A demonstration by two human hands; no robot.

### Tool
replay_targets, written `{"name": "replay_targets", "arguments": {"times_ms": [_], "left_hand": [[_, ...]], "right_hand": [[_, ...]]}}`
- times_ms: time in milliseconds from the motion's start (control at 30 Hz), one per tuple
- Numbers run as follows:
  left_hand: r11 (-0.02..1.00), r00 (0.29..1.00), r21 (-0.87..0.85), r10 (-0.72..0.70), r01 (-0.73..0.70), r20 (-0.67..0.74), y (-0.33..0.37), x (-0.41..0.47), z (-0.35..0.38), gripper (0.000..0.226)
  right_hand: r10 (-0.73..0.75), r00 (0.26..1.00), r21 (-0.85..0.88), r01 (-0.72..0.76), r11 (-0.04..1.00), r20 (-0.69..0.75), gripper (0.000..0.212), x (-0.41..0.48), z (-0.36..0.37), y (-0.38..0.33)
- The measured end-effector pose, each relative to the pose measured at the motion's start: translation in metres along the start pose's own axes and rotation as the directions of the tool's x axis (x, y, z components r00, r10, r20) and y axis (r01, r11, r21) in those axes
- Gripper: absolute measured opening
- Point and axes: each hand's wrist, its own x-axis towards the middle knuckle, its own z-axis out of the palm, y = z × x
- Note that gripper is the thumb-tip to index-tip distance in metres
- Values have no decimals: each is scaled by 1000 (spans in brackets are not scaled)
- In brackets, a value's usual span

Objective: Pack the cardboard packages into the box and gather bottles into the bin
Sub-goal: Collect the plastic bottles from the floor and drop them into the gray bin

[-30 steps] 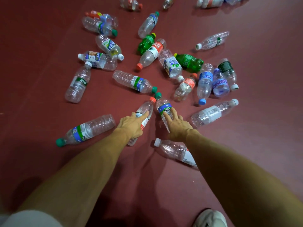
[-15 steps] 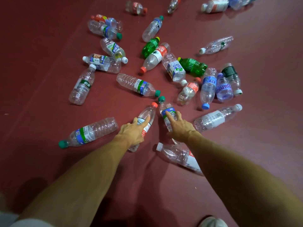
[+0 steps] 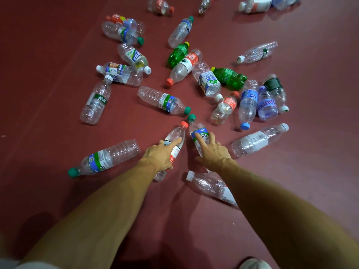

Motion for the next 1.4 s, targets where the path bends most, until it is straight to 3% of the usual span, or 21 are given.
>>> {"name": "replay_targets", "arguments": {"times_ms": [267, 500, 700, 1000, 1233, 1400], "left_hand": [[998, 999, 67, 1, 2, -43, 3, -5, 0, 95], [998, 998, -2, -59, 59, -13, 4, -30, -32, 96], [992, 992, -46, -117, 115, -46, 10, -116, -153, 94], [969, 976, -201, -171, 141, -137, 16, -313, -378, 96], [917, 928, -337, -299, 215, -221, -5, -452, -508, 97], [822, 837, -484, -470, 301, -279, -26, -541, -546, 98]], "right_hand": [[14, 1000, 90, -14, 996, -6, 88, 1, -3, 2], [3, 1000, 145, -1, 989, -13, 83, -9, -53, -4], [31, 999, 194, -28, 981, -14, 89, -80, -179, -32], [-72, 997, 180, 72, 981, -9, 86, -240, -421, -124], [-231, 973, 113, 232, 966, -17, 83, -332, -574, -212], [-392, 919, 28, 393, 919, -33, 81, -374, -630, -271]]}}
